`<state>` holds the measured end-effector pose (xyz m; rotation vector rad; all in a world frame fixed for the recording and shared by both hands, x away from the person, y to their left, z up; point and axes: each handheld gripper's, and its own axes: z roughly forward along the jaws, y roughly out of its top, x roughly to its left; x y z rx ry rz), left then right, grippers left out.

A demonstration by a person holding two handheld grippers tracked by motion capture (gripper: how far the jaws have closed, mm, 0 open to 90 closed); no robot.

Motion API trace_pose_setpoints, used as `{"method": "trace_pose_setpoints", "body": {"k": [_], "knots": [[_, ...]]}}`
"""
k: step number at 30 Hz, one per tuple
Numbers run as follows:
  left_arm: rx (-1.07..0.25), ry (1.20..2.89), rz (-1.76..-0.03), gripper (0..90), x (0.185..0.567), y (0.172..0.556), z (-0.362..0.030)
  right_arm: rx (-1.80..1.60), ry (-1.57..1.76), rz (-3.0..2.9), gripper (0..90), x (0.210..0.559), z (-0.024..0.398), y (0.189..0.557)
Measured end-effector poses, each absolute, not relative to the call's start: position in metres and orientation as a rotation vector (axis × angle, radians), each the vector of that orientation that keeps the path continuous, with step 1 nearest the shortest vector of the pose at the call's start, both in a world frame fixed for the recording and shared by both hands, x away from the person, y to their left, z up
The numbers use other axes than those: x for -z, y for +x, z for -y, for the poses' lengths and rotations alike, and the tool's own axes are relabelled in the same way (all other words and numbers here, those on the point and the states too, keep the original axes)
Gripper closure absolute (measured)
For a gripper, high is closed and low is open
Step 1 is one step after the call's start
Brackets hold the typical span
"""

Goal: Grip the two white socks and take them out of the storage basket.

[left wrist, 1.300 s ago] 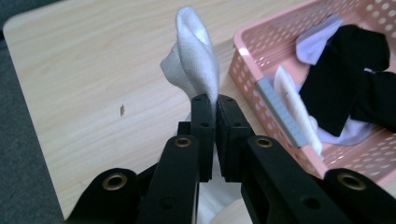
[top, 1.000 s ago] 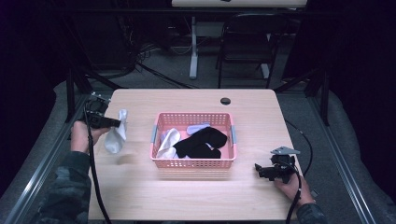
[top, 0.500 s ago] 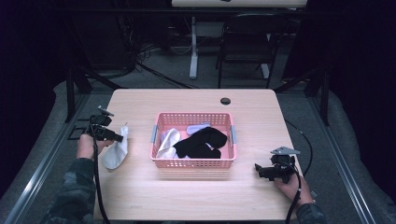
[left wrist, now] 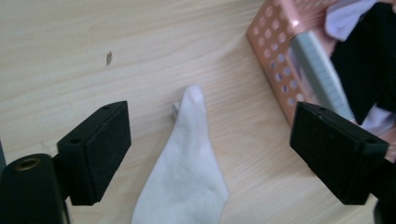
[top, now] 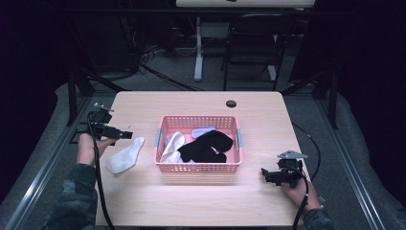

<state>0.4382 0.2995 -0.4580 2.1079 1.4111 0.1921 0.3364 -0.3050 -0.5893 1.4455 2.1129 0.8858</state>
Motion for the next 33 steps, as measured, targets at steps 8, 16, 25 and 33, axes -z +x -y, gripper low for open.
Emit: {"method": "trace_pose_setpoints", "body": {"k": [8,16,25,33], "knots": [[-0.229,2.134,-1.324,0.1,0.438,0.438,-0.273,-0.885,1.447,-2.112,0.0,0.589,0.305,0.336],[-0.246,2.173,-1.213,0.0,0.423,0.438,-0.235,-0.885,1.444,-2.118,0.0,0.589,0.305,0.337],[-0.213,2.233,-1.109,0.1,0.42,0.446,-0.184,-0.883,1.446,-2.118,0.0,0.589,0.305,0.337],[-0.185,2.302,-1.07,7.5,0.433,0.451,-0.152,-0.881,1.449,-2.109,0.0,0.589,0.305,0.337]]}}
